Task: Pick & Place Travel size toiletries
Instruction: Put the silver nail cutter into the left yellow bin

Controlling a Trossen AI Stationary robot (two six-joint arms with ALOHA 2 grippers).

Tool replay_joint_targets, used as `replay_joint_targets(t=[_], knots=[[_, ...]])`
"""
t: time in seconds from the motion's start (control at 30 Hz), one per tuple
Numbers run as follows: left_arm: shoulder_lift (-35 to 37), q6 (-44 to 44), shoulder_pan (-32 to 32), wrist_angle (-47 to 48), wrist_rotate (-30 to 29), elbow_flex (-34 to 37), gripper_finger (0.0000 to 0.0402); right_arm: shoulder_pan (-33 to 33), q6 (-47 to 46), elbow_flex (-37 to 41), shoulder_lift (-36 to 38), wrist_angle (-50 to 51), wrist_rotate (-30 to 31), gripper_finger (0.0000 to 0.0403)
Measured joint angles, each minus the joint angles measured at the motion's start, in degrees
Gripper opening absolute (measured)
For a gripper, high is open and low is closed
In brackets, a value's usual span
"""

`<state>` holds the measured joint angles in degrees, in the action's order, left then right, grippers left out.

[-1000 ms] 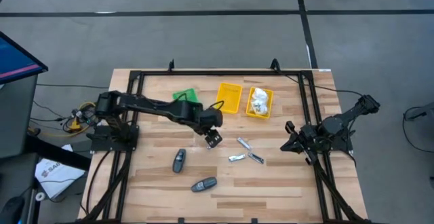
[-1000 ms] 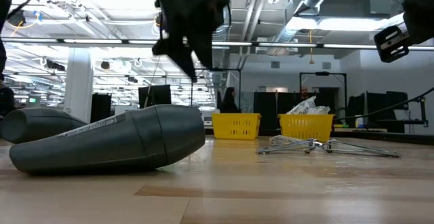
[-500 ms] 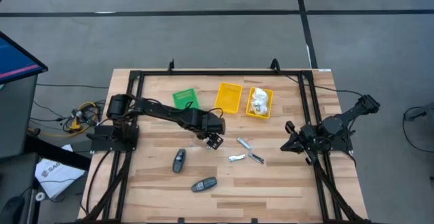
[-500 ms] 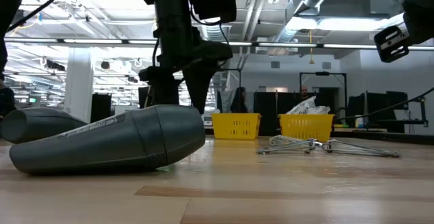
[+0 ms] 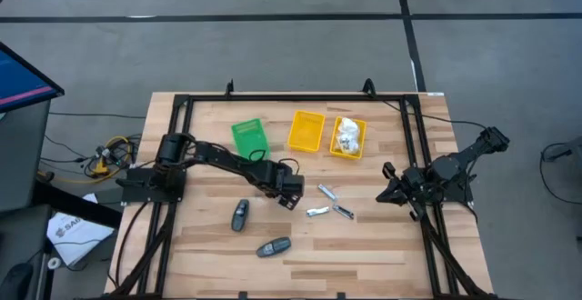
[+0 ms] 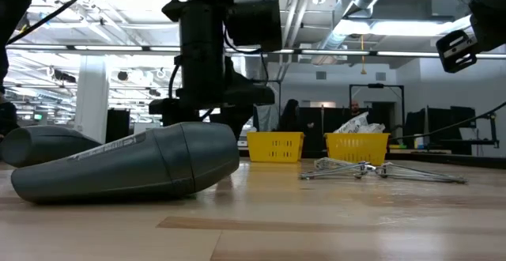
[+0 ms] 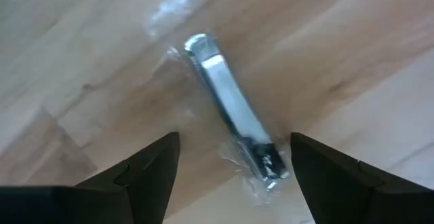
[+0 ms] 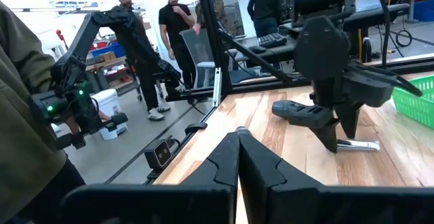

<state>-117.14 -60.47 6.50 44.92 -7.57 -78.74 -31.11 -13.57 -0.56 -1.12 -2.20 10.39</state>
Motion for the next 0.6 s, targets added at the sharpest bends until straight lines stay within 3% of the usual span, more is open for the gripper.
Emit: replay_joint_targets(t=[0.2,0.6], knots=[[-1.67,-1.25,0.95,0.06,-0.46,-0.22,0.0243,0.0,-0.02,0.0,0.0,0.0,0.0,0.0],[1.45,-1.49,-1.79,-1.09,-0.33,0.2,0.0084,0.0,0.0,0.0,0.0,0.0,0.0,0.0]])
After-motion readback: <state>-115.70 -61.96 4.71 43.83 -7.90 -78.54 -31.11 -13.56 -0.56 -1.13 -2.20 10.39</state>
